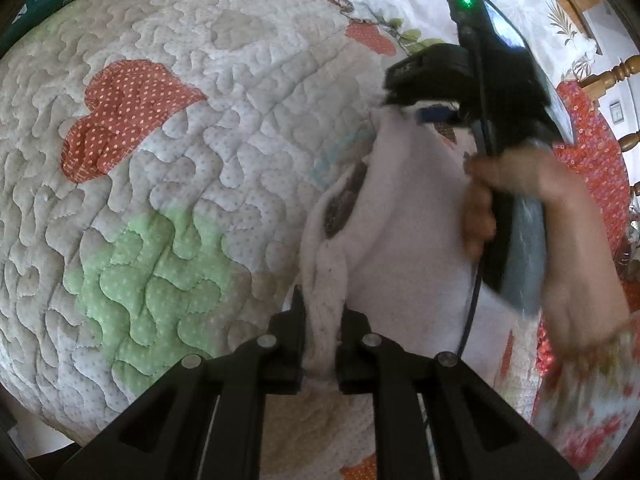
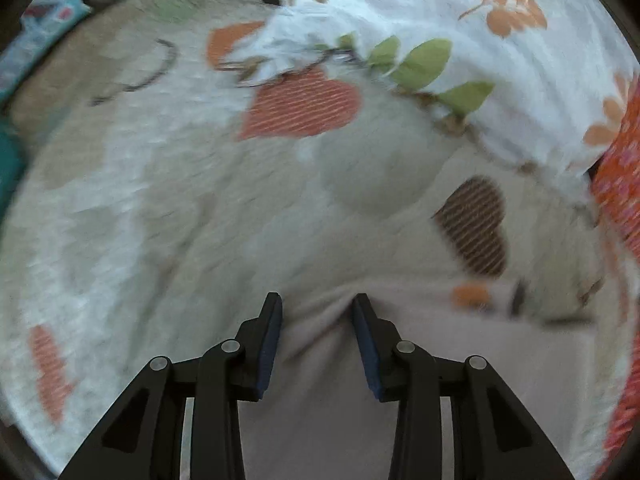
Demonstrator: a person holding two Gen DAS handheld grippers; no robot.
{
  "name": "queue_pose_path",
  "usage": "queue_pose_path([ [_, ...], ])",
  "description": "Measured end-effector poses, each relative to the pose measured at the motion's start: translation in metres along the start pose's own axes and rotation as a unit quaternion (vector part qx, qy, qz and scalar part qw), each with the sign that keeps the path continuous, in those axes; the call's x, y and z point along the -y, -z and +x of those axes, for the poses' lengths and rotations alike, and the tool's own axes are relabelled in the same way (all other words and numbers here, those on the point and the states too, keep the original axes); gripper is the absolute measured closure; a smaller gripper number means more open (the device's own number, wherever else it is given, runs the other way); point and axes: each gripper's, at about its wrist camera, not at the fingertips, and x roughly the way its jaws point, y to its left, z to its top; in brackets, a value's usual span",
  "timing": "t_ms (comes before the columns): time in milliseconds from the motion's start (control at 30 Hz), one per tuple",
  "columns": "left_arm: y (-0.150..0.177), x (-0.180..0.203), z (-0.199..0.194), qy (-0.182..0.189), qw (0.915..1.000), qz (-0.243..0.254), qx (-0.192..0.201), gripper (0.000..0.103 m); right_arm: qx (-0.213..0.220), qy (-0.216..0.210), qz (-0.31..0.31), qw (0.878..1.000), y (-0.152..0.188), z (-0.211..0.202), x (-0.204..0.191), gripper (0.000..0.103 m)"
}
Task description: Fold small clothes
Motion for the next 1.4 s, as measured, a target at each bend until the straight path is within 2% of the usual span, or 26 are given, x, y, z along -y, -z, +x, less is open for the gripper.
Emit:
queue_pose_path([
  [100, -0.002, 0.002, 0.001, -0.002, 1.0000, 0.000, 0.001, 0.091, 0.032, 0.042, 0.020, 0.998, -0.010, -0.013, 0.023, 0.063],
  [167, -0.002, 0.003, 0.000, 0.002, 1.0000, -0.003, 0.001, 0.091, 0.048, 0.031, 0.034, 0.998, -0.009, -0.028, 0.036, 0.063],
  [267, -0.001, 0.003, 0.000, 0.000, 1.0000, -0.004, 0.003, 0.090, 0.066, -0.074, 0.041, 0.994, 0.004, -0.060, 0.045, 0.063],
  [300, 0.000, 0.004, 0.000, -0.003, 1.0000, -0.003, 0.004, 0.090, 0.063, -0.108, 0.023, 0.992, 0.010, -0.071, 0.041, 0.063],
  [333, 0.001, 0.005, 0.000, -0.006, 1.0000, 0.000, 0.007, 0.090, 0.059, -0.125, 0.000, 0.990, 0.013, -0.077, 0.034, 0.063],
  [400, 0.003, 0.008, 0.000, -0.012, 0.9999, 0.004, 0.011, 0.089, 0.047, -0.148, -0.054, 0.986, 0.026, -0.085, 0.013, 0.074],
  [433, 0.003, 0.010, 0.000, -0.016, 0.9998, 0.007, 0.014, 0.088, 0.032, -0.153, -0.083, 0.984, 0.034, -0.085, -0.009, 0.083],
  [500, 0.005, 0.014, 0.002, -0.022, 0.9995, 0.012, 0.019, 0.086, 0.013, -0.137, -0.133, 0.982, 0.049, -0.079, -0.035, 0.086],
  [600, 0.006, 0.017, 0.002, -0.027, 0.9992, 0.018, 0.024, 0.085, -0.017, -0.076, -0.183, 0.980, 0.054, -0.043, -0.066, 0.089],
  [667, 0.007, 0.016, 0.003, -0.025, 0.9992, 0.019, 0.024, 0.083, -0.039, -0.058, -0.175, 0.982, 0.044, -0.015, -0.069, 0.103],
  [800, 0.007, 0.013, 0.003, -0.017, 0.9996, 0.016, 0.019, 0.082, -0.020, -0.036, -0.124, 0.991, 0.006, 0.001, -0.062, 0.103],
  [867, 0.006, 0.014, 0.002, -0.016, 0.9996, 0.016, 0.017, 0.081, -0.008, 0.035, -0.096, 0.995, -0.012, 0.007, -0.050, 0.101],
  [900, 0.006, 0.014, 0.003, -0.015, 0.9996, 0.016, 0.017, 0.081, -0.008, 0.051, -0.079, 0.996, -0.017, 0.008, -0.040, 0.098],
  [967, 0.004, 0.013, 0.003, -0.013, 0.9997, 0.016, 0.016, 0.079, 0.003, 0.005, -0.022, 1.000, -0.020, -0.002, -0.014, 0.098],
  [1033, 0.003, 0.013, 0.003, -0.009, 0.9998, 0.012, 0.015, 0.076, 0.020, -0.047, 0.006, 0.999, -0.012, -0.023, 0.001, 0.098],
  [1100, 0.002, 0.014, 0.004, -0.008, 0.9998, 0.008, 0.016, 0.075, 0.037, -0.073, -0.007, 0.997, -0.002, -0.046, 0.004, 0.098],
  [1167, 0.004, 0.015, 0.004, -0.010, 0.9997, 0.009, 0.020, 0.072, 0.045, -0.091, -0.048, 0.994, 0.011, -0.068, -0.002, 0.098],
  [1267, 0.010, 0.020, 0.005, -0.018, 0.9994, 0.017, 0.026, 0.067, 0.029, -0.099, -0.109, 0.989, 0.032, -0.076, -0.020, 0.098],
  [1400, 0.013, 0.026, 0.007, -0.026, 0.9987, 0.029, 0.033, 0.064, 0.000, -0.044, -0.158, 0.986, 0.045, -0.044, -0.045, 0.098],
])
